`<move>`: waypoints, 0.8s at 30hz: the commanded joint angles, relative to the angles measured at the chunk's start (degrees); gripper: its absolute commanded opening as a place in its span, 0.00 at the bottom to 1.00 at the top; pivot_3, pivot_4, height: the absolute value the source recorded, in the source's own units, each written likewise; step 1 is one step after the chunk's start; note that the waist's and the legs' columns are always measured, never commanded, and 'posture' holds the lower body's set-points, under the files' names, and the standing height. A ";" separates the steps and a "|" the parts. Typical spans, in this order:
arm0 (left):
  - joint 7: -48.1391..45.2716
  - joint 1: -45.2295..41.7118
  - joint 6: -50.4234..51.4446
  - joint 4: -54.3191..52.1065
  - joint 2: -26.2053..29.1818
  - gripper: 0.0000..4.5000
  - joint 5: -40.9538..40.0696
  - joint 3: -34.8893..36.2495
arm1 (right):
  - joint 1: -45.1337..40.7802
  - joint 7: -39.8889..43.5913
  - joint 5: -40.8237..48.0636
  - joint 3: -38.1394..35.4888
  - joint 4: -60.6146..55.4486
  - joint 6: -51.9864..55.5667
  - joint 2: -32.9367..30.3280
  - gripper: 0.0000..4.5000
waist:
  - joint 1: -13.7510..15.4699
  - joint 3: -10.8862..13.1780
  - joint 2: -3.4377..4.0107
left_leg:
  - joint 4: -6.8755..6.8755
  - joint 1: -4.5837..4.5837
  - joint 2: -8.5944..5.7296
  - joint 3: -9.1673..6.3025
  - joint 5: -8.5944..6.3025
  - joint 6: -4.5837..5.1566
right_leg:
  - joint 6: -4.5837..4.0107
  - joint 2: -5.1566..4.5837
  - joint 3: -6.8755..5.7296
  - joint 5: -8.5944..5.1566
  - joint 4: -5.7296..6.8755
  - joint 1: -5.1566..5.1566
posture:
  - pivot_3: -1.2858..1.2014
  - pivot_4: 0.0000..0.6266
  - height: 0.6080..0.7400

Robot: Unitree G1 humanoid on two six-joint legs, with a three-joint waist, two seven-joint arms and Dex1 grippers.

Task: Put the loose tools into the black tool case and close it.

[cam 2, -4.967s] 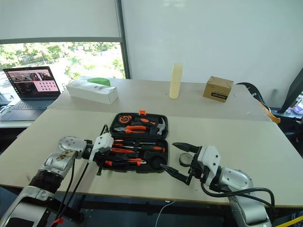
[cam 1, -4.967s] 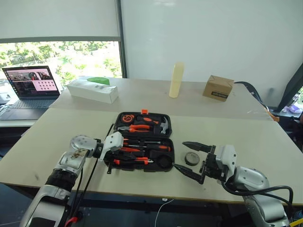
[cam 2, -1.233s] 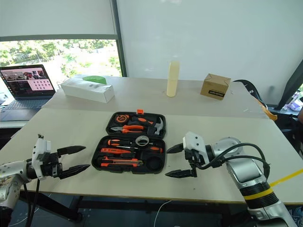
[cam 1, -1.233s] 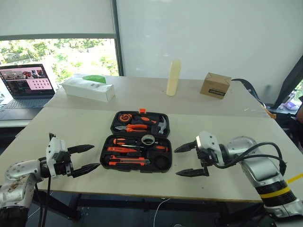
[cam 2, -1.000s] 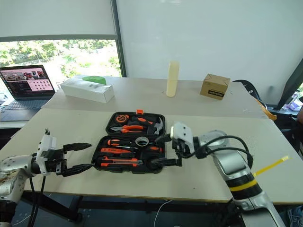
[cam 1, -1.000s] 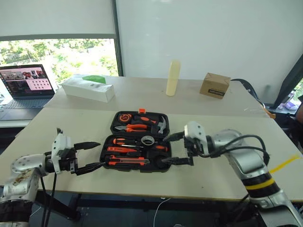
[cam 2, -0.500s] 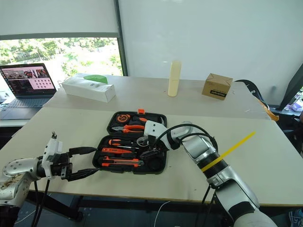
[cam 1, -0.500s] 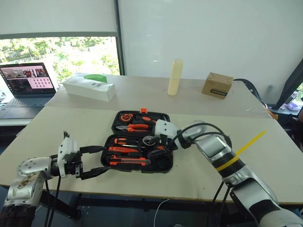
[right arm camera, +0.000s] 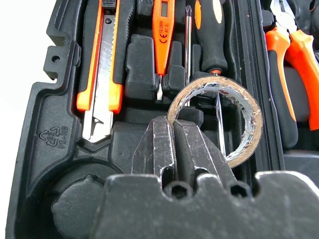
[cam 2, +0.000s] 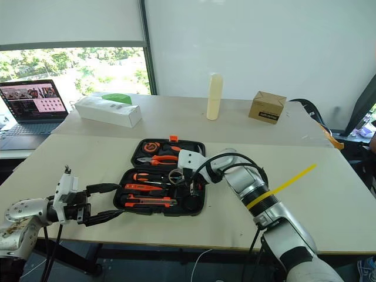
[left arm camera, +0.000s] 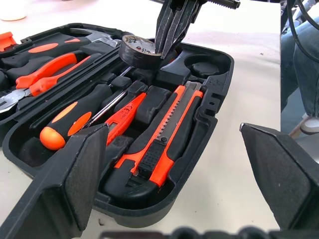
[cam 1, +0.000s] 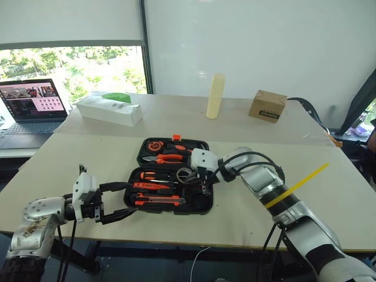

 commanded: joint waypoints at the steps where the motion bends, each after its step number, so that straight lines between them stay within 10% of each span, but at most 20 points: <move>1: 0.12 -0.80 -0.69 -0.76 -0.10 1.00 -0.03 0.10 | -0.62 2.28 2.05 -1.62 -2.60 1.86 0.30 0.01 | -0.01 0.00 0.00 | 0.00 0.00 0.00 0.00 0.00 0.00 | 0.00 0.01 0.00 0.00 0.00 0.00 | 0.52 0.24 1.00; 12: -1.33 -1.39 -2.59 2.09 -0.47 1.00 0.56 -0.58 | 3.17 10.22 8.81 -2.08 -23.85 18.01 -10.32 0.01 | 0.18 0.00 0.00 | 0.00 -0.06 0.00 -0.04 -0.08 0.13 | 0.01 -0.03 -0.04 0.00 -0.08 0.01 | 0.52 0.24 1.00; 24: -4.12 -1.45 -5.87 5.90 -0.56 1.00 1.26 -0.73 | 5.73 10.07 5.57 3.59 -22.76 20.36 -13.18 0.01 | 0.06 0.01 0.00 | 0.01 -0.03 -0.01 -0.02 -0.06 0.10 | -0.01 -0.02 -0.02 0.00 -0.04 -0.03 | 0.52 0.24 1.00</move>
